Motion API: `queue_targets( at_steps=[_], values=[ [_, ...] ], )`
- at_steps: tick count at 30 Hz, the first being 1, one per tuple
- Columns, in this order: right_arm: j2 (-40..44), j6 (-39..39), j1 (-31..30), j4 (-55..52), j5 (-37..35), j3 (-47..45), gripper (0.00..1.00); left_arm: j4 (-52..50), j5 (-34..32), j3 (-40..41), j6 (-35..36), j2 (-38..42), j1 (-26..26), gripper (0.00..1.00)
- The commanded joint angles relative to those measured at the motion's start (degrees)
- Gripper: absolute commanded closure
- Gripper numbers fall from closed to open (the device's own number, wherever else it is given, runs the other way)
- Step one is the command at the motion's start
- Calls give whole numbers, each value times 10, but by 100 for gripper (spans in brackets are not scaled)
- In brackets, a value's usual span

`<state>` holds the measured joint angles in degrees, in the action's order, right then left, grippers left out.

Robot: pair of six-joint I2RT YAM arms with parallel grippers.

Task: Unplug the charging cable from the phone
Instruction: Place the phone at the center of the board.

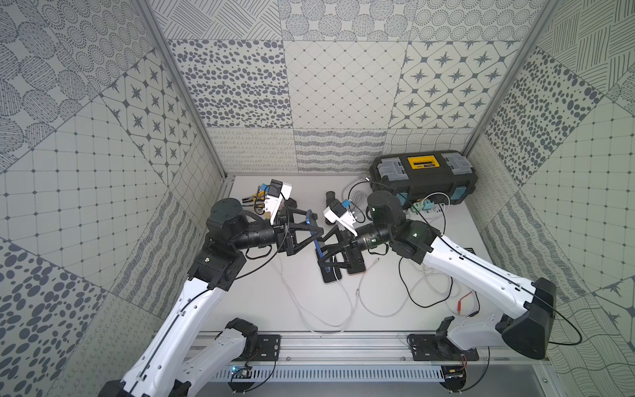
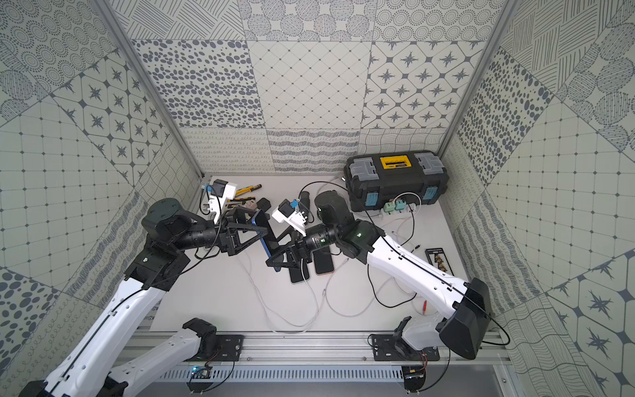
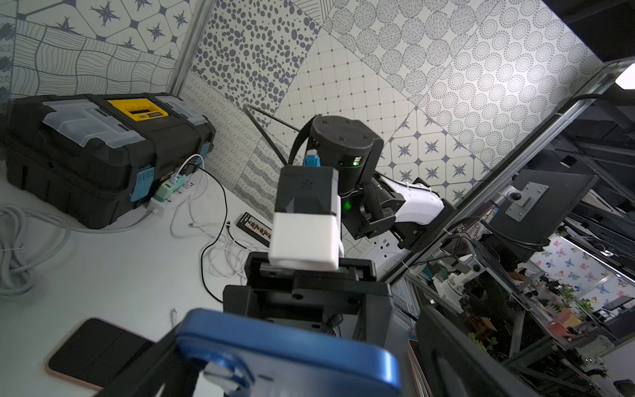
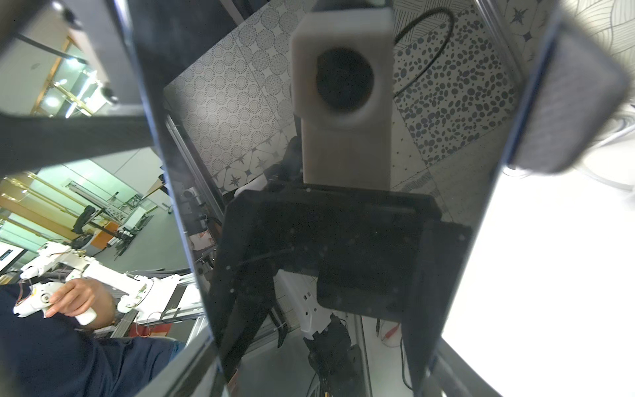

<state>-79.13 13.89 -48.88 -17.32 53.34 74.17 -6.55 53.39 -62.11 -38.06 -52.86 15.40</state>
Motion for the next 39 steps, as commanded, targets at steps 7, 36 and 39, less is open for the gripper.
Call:
queue_targets(
  at_steps=[7, 36, 39],
  values=[
    [-8, 84, -2, 9, -182, -4, 59, -185, -281, -68, 149, 24, -5, 2],
    [-289, 265, -166, -254, -662, 208, 57, -269, -410, -110, 194, 30, -5, 2],
    [-328, 268, -174, -287, -671, 244, 57, -271, -411, -111, 194, 29, -6, 2]
  ],
)
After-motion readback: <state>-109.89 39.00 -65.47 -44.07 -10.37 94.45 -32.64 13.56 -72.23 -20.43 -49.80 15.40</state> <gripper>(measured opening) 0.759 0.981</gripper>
